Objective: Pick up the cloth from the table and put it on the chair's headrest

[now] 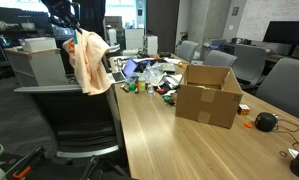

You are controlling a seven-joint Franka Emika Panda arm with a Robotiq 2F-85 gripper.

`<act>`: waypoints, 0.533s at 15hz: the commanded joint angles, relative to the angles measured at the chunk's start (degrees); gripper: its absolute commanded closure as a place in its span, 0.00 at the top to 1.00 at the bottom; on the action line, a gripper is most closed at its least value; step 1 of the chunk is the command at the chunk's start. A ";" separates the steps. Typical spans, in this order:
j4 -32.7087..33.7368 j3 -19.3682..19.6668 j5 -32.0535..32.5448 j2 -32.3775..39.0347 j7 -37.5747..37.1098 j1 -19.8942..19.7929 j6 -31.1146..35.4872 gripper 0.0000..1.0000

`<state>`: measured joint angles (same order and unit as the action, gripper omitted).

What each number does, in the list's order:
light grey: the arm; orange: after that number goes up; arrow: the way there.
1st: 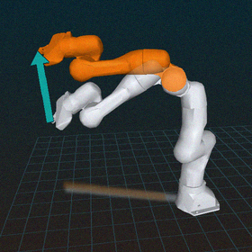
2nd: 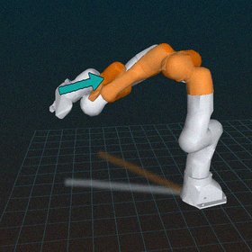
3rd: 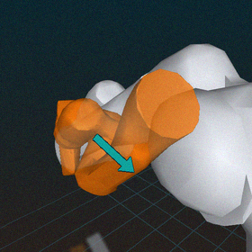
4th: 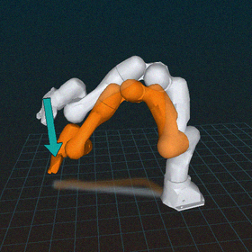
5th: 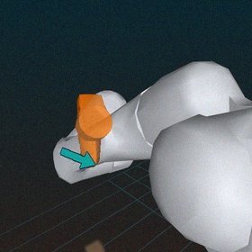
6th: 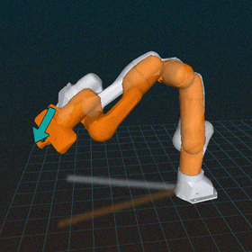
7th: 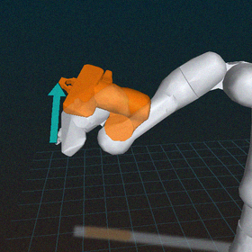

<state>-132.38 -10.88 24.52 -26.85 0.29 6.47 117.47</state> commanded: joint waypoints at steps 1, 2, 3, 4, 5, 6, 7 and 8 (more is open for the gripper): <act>1.92 -1.04 0.15 0.57 1.44 1.05 -2.27 0.01; 1.98 -1.34 0.29 0.57 1.41 1.24 -2.50 0.01; 1.98 -1.61 0.42 0.54 1.33 1.37 -2.70 0.01; 2.01 -1.86 0.50 0.45 1.42 1.54 -2.97 0.01; 2.11 -2.14 0.62 0.48 1.40 1.67 -3.18 0.01; 2.20 -2.34 0.67 0.46 1.41 1.77 -3.27 0.01; 2.45 -2.56 0.69 0.55 1.51 1.87 -3.56 0.01; 2.62 -2.77 0.79 0.69 1.51 1.90 -3.72 0.01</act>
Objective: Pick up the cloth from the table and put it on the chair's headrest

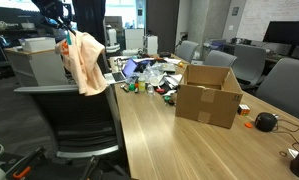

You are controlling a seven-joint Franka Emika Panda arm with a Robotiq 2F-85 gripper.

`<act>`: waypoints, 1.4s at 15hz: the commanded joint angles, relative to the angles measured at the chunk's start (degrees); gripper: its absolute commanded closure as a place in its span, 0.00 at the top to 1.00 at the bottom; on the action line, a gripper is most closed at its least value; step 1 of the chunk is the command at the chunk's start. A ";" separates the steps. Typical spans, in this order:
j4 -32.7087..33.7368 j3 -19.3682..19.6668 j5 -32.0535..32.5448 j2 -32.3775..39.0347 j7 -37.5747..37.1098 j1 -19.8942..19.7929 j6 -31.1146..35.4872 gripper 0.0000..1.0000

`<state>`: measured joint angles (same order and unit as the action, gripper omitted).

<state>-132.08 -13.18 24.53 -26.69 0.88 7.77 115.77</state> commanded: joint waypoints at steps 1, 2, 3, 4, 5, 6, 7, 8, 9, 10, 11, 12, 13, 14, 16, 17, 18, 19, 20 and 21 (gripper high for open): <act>2.53 -0.60 0.79 0.73 0.96 0.62 -2.21 0.01; 2.65 -0.69 0.77 0.77 1.00 0.67 -2.38 0.01; 2.81 -0.73 0.72 0.83 1.20 0.76 -2.60 0.01; 2.88 -0.80 0.80 0.86 1.25 0.80 -2.68 0.01; 2.88 -0.84 0.90 0.91 1.24 0.81 -2.62 0.01; 2.89 -0.91 1.08 0.88 1.35 0.83 -2.70 0.01; 2.93 -0.93 1.19 0.93 1.39 0.86 -2.75 0.01; 2.95 -1.08 1.61 1.04 1.32 0.79 -2.88 0.02; 2.96 -1.19 1.90 1.07 1.28 0.77 -3.08 0.29; 2.98 -1.30 2.32 1.12 1.17 0.75 -3.34 0.29; 2.95 -1.37 2.88 1.16 1.19 0.74 -3.42 0.36; 2.89 -1.44 3.36 1.18 1.17 0.73 -3.42 0.43; 2.89 -1.46 3.67 1.14 1.22 0.78 -3.55 0.50; 2.89 -1.43 3.81 1.14 1.30 0.83 -3.57 0.59; 2.98 -1.29 3.90 1.17 1.39 0.86 -3.67 0.74; 2.99 -1.25 4.01 1.15 1.34 0.84 -3.74 0.81; 2.97 -1.16 4.05 1.13 1.35 0.81 -3.78 0.88; 2.98 -1.06 4.02 1.14 1.37 0.77 -3.82 0.96; 3.10 -0.91 3.91 1.13 1.35 0.66 -4.13 0.99; 3.15 -0.78 3.96 1.11 1.28 0.49 -4.51 1.00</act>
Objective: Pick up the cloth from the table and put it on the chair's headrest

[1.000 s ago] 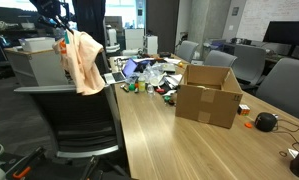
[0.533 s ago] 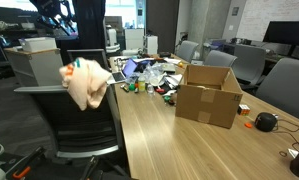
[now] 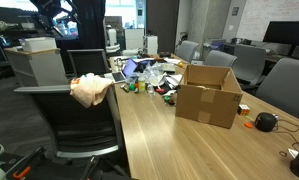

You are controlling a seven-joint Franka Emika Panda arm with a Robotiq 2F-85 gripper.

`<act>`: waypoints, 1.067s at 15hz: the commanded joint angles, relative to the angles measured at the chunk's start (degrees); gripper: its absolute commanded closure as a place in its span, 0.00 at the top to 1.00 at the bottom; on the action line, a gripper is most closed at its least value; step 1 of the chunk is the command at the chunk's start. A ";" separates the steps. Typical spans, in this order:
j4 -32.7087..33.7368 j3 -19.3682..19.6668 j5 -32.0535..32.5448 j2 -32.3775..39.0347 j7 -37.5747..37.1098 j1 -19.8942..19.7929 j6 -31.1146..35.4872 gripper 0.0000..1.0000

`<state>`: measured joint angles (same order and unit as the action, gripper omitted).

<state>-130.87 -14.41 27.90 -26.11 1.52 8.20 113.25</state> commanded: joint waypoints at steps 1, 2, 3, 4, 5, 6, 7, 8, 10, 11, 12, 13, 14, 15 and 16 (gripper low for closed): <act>2.11 0.77 0.46 0.56 0.49 -0.24 -2.77 1.00; 2.24 1.09 0.51 0.56 0.26 -0.59 -3.62 1.00; 2.38 1.53 0.56 0.56 0.11 -0.92 -4.44 1.00; 2.58 2.26 0.29 0.52 -0.01 -1.43 -5.37 1.00; 2.84 3.02 0.02 0.53 -0.07 -1.89 -6.12 1.00; 3.00 4.15 -0.52 0.30 0.03 -2.44 -6.88 1.00; 3.09 5.24 -0.96 0.04 -0.05 -2.99 -7.28 1.00; 3.32 6.40 -1.54 0.00 0.02 -3.50 -7.61 1.00; 2.96 9.09 -3.00 -0.73 -0.04 -4.70 -7.47 1.00; 2.48 10.52 -4.16 -1.29 -0.19 -5.33 -7.02 1.00; 2.20 11.81 -5.42 -1.54 -0.23 -5.93 -6.51 1.00; 1.45 13.21 -6.83 -2.40 -0.67 -6.60 -5.68 1.00; 1.01 14.41 -8.22 -2.81 -0.88 -7.24 -5.07 1.00; 0.29 15.48 -9.31 -3.57 -1.27 -7.98 -4.44 1.00; -0.37 16.57 -10.66 -4.17 -1.90 -8.78 -3.73 1.00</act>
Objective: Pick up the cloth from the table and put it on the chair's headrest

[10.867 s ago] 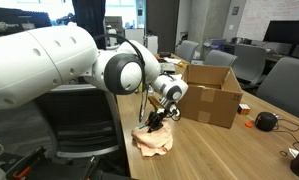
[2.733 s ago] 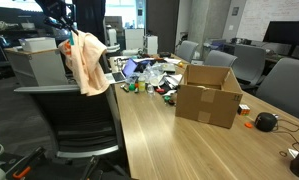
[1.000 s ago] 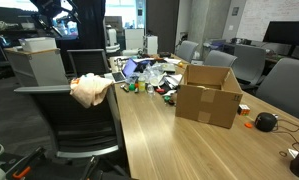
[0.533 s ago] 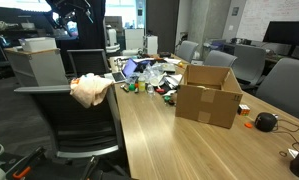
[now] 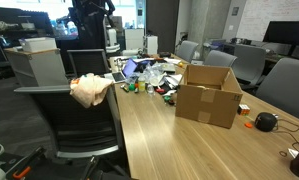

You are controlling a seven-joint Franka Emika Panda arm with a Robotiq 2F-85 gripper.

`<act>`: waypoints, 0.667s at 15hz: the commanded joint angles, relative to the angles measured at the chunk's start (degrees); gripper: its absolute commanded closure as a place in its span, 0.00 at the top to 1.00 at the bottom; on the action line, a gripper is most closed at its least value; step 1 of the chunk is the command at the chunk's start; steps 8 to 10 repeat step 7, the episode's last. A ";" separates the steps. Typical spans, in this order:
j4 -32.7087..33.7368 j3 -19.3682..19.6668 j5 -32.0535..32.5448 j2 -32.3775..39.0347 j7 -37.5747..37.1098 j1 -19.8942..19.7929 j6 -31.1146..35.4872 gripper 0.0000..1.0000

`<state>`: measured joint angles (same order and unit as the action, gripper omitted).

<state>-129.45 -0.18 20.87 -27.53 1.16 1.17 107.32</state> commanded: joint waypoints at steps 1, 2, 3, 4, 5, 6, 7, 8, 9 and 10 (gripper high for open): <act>-2.61 3.19 -4.40 -3.50 -2.35 -2.64 3.01 1.00; -3.11 4.02 -5.61 -3.81 -2.77 -3.30 3.58 1.00; -3.88 4.49 -6.21 -4.41 -4.14 -4.33 4.43 1.00; -5.04 5.13 -7.10 -5.20 -4.98 -5.13 5.85 1.00; -5.97 5.62 -7.83 -5.76 -5.79 -5.85 7.20 1.00; -6.99 6.06 -8.56 -6.38 -6.11 -6.52 8.30 1.00; -8.43 6.70 -9.05 -7.14 -5.90 -7.13 10.44 1.00; -8.43 6.70 -9.05 -7.14 -5.90 -7.13 10.44 1.00; -8.43 6.70 -9.05 -7.14 -5.90 -7.13 10.44 1.00; -8.43 6.70 -9.05 -7.14 -5.90 -7.13 10.44 1.00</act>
